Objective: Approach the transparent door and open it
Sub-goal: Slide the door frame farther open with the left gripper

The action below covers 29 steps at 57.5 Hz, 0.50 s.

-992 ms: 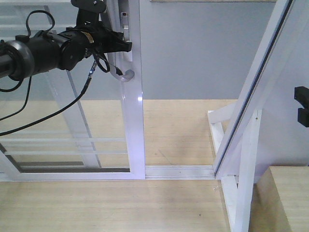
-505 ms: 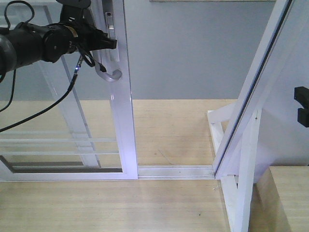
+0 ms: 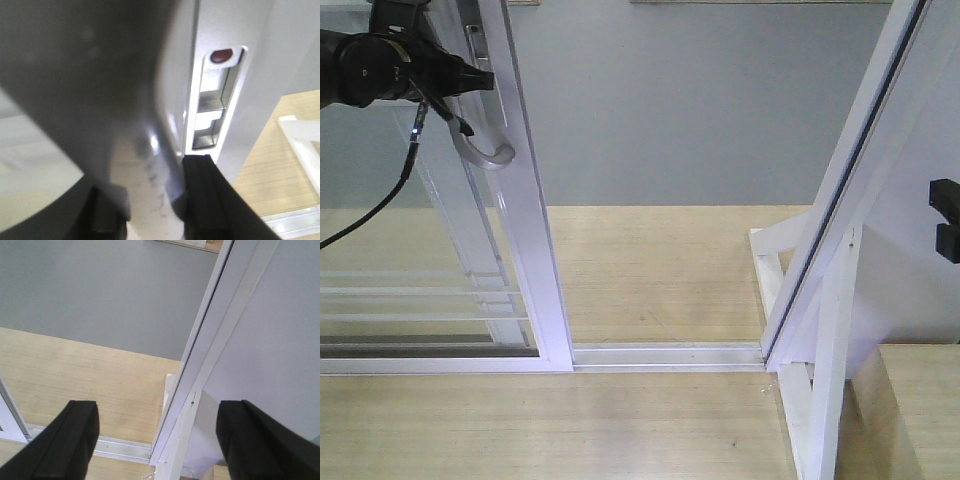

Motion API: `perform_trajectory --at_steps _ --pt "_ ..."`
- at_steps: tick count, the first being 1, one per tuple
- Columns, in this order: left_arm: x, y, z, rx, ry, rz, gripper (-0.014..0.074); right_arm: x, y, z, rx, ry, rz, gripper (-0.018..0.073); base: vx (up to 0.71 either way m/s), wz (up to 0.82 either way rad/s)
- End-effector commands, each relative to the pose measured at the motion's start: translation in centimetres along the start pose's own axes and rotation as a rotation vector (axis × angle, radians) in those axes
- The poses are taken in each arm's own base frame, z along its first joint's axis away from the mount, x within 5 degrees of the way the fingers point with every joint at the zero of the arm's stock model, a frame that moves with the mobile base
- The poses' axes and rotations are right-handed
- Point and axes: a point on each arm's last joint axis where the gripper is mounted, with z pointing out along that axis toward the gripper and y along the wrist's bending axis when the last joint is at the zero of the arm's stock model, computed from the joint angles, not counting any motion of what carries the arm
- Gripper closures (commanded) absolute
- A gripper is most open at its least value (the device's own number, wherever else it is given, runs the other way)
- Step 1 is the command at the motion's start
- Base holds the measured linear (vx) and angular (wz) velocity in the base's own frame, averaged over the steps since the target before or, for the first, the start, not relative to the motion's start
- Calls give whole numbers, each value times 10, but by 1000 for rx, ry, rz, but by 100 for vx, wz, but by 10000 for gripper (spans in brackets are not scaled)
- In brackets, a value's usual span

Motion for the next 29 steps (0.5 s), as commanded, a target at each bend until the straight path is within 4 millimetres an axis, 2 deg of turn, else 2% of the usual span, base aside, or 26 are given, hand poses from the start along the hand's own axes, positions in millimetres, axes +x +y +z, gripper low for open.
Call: perform_trajectory --at_steps 1,8,16,22,29 --pt "-58 5 -55 -12 -279 13 589 -16 -3 -6 18 -113 -9 17 0 0" --pt "-54 7 -66 -23 -177 23 566 -16 -3 -6 18 -114 -10 17 0 0" --pt "-53 9 -77 -33 -118 33 490 -16 -3 -6 18 -114 -10 17 0 0" --pt "-51 11 -90 -46 -61 41 377 -16 -3 -6 18 -113 -10 17 0 0" --pt "-46 33 -101 -128 21 35 215 -16 -3 -6 18 -113 -10 17 0 0"
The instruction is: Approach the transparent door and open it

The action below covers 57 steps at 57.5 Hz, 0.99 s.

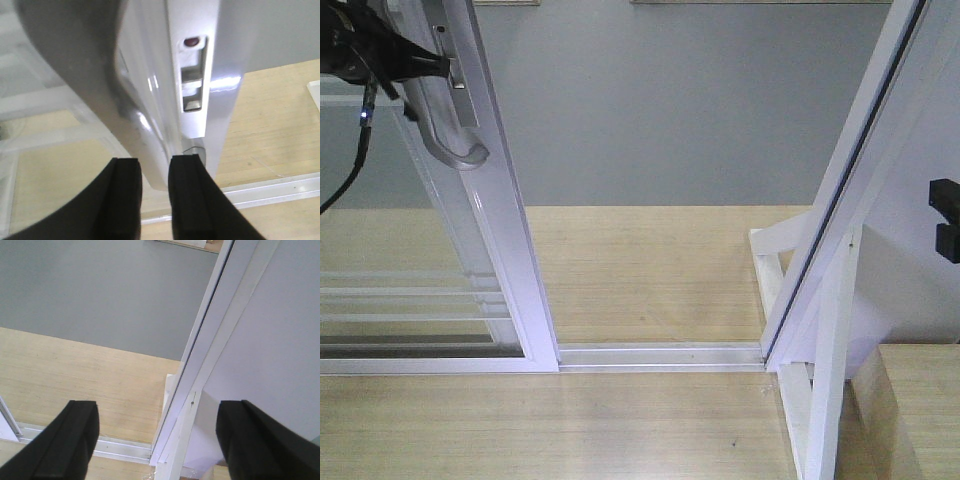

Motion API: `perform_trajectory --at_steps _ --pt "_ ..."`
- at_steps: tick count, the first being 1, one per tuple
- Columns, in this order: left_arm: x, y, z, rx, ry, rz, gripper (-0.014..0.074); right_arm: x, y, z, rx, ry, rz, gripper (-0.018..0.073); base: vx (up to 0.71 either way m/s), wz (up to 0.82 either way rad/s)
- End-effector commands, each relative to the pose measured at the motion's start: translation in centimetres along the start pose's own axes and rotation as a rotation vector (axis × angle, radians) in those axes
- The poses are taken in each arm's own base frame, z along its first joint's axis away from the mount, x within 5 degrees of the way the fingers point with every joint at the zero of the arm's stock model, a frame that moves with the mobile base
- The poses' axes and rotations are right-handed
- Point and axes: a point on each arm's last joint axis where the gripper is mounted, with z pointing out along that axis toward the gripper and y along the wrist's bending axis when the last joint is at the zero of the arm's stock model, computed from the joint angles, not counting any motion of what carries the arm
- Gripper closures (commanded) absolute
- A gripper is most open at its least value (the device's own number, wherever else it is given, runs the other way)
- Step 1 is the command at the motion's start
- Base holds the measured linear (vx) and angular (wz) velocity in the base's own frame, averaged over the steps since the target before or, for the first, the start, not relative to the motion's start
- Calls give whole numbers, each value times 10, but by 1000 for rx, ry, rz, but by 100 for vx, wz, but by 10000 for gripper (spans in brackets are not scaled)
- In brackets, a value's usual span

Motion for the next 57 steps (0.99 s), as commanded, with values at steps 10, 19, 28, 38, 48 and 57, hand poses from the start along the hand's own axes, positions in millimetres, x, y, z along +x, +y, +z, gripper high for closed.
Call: perform_trajectory --at_steps 10,19,28,38,48,57 --pt "-16 33 -59 -90 -46 -57 82 -17 -3 -6 18 -121 -11 17 0 0" --pt "-21 30 -91 -52 -88 -110 93 -17 -3 -6 18 -124 -11 17 0 0" --pt "-24 29 -121 -22 -134 -143 152 -17 -3 -6 18 -120 -11 17 0 0" --pt "-24 26 -152 5 -200 -88 191 -13 -3 -6 15 -78 -6 17 0 0" --pt "4 18 -177 51 -270 -123 191 -11 -3 -6 14 -57 -6 17 0 0" --pt "45 12 -203 80 -333 -170 191 -11 -3 -6 14 -57 -6 17 0 0"
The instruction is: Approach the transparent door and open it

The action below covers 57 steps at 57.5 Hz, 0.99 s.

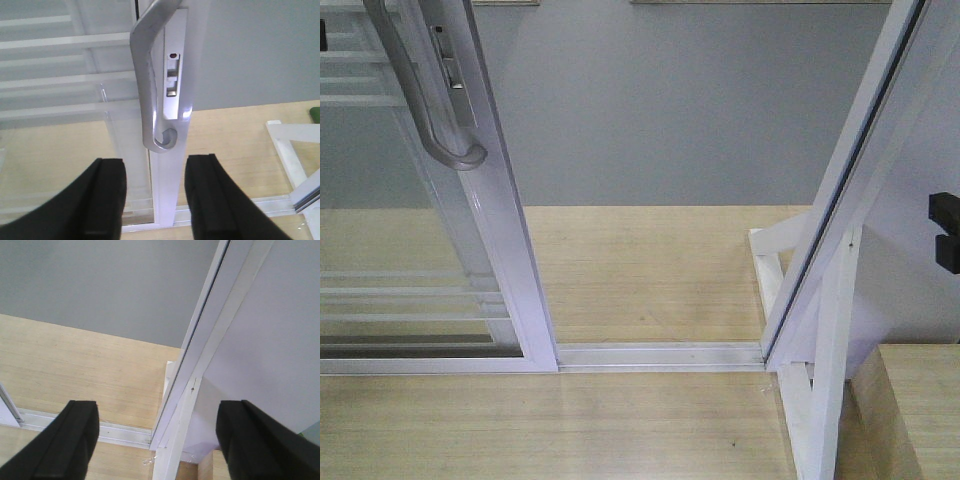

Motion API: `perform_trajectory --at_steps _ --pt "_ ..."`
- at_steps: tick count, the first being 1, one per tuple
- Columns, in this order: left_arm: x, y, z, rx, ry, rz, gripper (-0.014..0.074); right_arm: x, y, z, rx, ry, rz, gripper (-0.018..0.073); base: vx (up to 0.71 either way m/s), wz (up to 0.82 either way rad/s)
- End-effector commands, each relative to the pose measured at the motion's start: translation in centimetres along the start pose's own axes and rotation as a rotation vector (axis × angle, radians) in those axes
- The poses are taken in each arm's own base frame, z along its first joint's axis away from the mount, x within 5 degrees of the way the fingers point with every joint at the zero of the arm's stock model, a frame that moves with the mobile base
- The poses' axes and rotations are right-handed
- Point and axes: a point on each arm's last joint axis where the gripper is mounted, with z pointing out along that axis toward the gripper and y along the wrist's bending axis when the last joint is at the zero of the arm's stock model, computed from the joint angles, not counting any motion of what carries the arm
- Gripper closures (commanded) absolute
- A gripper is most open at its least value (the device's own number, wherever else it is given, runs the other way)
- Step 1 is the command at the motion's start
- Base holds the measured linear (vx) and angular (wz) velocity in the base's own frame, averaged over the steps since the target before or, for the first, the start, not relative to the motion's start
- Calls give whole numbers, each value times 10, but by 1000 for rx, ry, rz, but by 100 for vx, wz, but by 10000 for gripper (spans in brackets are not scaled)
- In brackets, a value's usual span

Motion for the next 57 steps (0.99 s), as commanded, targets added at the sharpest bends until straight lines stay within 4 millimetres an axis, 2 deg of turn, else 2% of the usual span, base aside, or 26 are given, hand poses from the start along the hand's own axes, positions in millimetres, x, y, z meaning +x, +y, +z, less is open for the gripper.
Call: perform_trajectory --at_steps 1,15,29,43,51,57 --pt "2 -4 -33 27 -176 -34 191 -15 -3 -6 15 -105 -4 17 0 0" --pt "51 -7 -79 45 -202 -57 191 -15 -3 -6 15 -105 -4 17 0 0" --pt "72 -9 -108 55 -154 -46 191 -15 -3 -6 15 -105 -4 17 0 0" --pt "88 -7 -118 24 -101 -11 240 -15 -3 -6 15 -104 -4 17 0 0" --pt "107 -3 -119 -19 -223 20 322 -15 -3 -6 15 -104 -4 17 0 0" --pt "129 -2 -115 -36 -342 38 404 -15 -3 -6 15 -105 -4 17 0 0"
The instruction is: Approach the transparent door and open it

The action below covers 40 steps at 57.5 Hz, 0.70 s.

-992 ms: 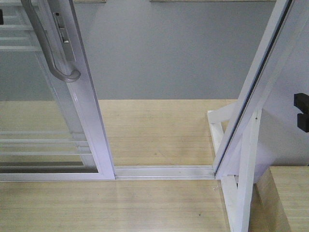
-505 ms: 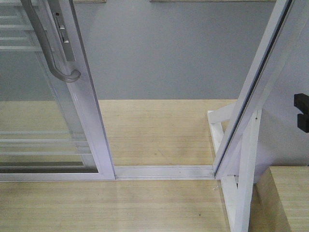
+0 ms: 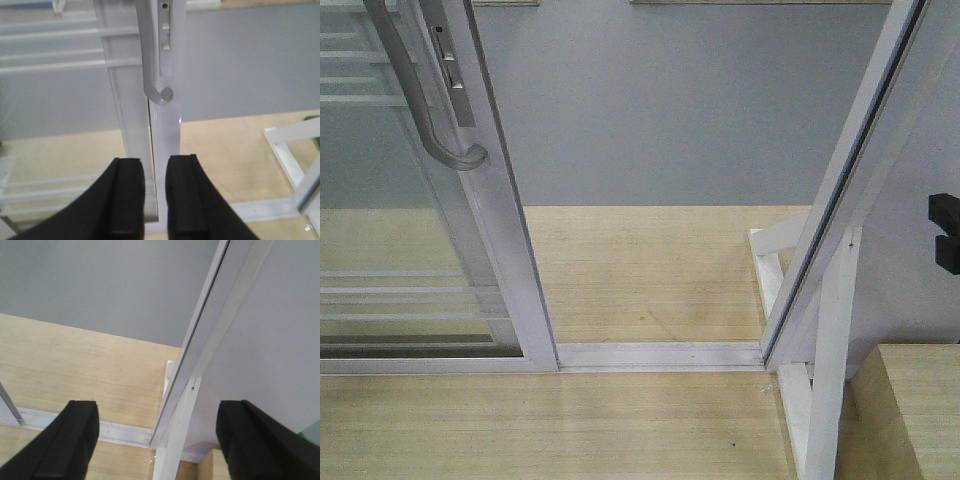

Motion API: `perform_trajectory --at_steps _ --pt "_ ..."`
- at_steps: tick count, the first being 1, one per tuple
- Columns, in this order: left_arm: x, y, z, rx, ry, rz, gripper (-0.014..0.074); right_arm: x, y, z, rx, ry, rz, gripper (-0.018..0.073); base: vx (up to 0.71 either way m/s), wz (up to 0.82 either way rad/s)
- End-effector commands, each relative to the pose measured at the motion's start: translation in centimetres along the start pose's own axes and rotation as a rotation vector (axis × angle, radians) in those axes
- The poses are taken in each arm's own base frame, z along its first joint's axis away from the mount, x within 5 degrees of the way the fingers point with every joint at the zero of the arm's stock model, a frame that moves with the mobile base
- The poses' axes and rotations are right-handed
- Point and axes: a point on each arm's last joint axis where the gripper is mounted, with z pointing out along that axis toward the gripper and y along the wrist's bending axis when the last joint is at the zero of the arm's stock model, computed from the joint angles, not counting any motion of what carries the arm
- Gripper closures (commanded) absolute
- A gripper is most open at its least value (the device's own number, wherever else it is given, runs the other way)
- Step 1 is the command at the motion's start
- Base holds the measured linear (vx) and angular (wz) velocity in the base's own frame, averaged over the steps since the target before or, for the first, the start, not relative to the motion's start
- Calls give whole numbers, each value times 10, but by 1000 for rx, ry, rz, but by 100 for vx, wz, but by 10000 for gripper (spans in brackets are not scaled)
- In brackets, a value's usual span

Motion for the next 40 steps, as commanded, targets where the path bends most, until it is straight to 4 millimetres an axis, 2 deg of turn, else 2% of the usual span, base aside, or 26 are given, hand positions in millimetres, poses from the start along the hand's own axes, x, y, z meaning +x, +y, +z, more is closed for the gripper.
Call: perform_trajectory --at_steps 1,17,27,28,40 --pt "0 0 -2 -11 -201 -1 420 -15 -3 -6 15 -107 -5 17 0 0" --pt "72 -2 10 -19 -341 4 605 -15 -3 -6 15 -107 -5 17 0 0" --pt "109 -3 18 -21 -395 4 605 -15 -3 -6 15 -107 -5 17 0 0" --pt "118 -4 19 -22 -420 4 604 -15 -3 -6 15 -107 -5 17 0 0" --pt "141 -4 24 -24 -527 -2 604 -15 -3 -6 15 -102 -5 17 0 0"
